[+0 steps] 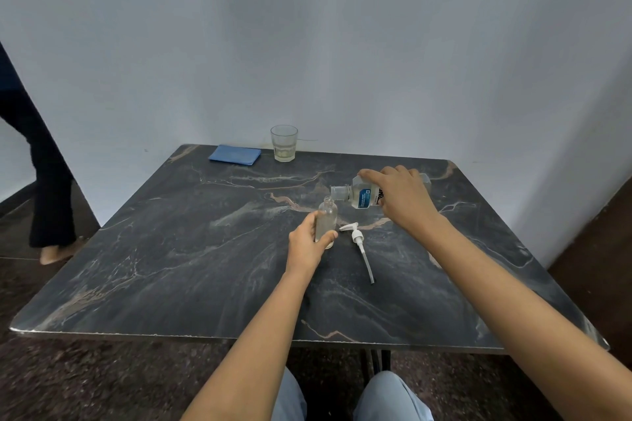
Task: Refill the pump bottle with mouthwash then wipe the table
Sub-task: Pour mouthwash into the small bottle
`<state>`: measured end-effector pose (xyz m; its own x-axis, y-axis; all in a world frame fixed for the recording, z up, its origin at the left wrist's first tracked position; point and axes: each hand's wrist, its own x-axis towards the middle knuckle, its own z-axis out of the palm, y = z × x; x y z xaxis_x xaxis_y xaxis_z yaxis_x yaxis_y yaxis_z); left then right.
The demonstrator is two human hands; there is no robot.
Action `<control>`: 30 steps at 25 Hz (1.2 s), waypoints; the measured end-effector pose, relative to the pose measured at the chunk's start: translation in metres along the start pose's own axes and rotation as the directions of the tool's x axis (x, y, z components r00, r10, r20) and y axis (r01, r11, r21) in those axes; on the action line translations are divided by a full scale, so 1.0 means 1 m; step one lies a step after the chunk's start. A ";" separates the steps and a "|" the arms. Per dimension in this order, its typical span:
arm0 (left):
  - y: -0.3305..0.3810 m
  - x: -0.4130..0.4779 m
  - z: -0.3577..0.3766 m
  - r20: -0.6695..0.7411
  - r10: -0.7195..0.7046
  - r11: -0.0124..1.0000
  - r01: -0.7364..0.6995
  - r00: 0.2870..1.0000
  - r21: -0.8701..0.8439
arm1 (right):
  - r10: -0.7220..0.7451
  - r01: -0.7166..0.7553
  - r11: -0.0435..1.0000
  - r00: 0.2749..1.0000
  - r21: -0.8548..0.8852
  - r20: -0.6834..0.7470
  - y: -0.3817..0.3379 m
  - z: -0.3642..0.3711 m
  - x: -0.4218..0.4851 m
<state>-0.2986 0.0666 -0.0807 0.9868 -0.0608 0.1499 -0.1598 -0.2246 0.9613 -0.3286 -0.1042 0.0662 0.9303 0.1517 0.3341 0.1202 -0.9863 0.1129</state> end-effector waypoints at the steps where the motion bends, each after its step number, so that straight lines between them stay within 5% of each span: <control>1: -0.001 0.000 0.000 0.002 0.000 1.000 0.000 1.000 -0.001 | -0.001 0.001 1.000 1.000 0.000 -0.006 0.000 0.001 0.000; 30: -0.003 0.001 0.001 0.005 0.019 1.000 -0.019 1.000 -0.002 | -0.007 0.007 0.999 1.000 -0.035 -0.012 -0.001 0.000 0.002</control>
<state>-0.2967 0.0665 -0.0837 0.9835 -0.0699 0.1668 -0.1783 -0.2216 0.9587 -0.3267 -0.1028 0.0671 0.9253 0.1597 0.3440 0.1145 -0.9823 0.1482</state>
